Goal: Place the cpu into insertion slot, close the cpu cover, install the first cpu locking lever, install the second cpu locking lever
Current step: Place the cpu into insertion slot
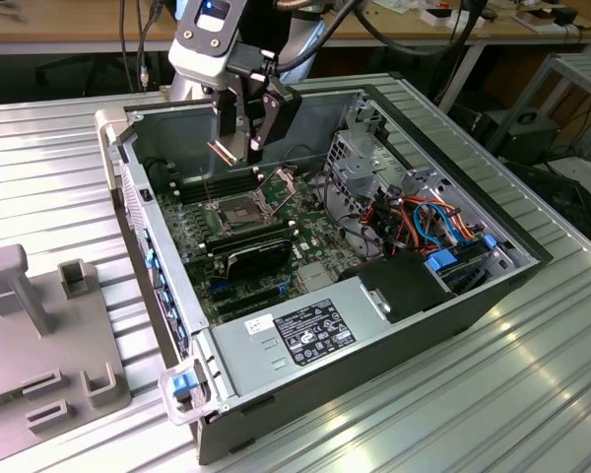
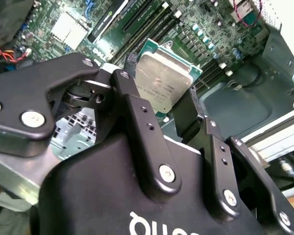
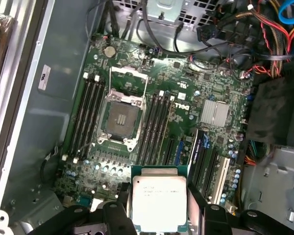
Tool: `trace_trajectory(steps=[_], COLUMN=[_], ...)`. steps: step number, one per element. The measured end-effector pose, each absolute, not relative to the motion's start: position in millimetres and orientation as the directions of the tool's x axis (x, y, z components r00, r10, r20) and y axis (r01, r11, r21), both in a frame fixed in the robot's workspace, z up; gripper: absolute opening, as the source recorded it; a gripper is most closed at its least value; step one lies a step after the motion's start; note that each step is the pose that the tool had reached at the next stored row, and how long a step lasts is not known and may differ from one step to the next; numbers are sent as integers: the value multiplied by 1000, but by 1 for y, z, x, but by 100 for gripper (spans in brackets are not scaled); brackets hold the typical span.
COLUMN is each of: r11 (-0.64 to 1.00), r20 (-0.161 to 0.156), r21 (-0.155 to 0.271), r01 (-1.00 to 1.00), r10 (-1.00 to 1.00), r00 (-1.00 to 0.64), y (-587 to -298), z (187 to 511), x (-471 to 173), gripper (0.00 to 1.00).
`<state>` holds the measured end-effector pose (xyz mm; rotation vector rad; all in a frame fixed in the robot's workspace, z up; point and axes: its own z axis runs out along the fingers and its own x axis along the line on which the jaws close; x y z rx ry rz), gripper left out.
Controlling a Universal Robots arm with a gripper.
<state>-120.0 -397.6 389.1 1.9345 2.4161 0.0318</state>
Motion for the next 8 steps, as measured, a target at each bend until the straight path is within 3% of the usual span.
trace_trajectory(steps=[8], r11=[151], r20=[-23], r21=[45], r01=[988], r10=[988], r00=[-150], y=[-398], z=[388], x=[-120], gripper=[55])
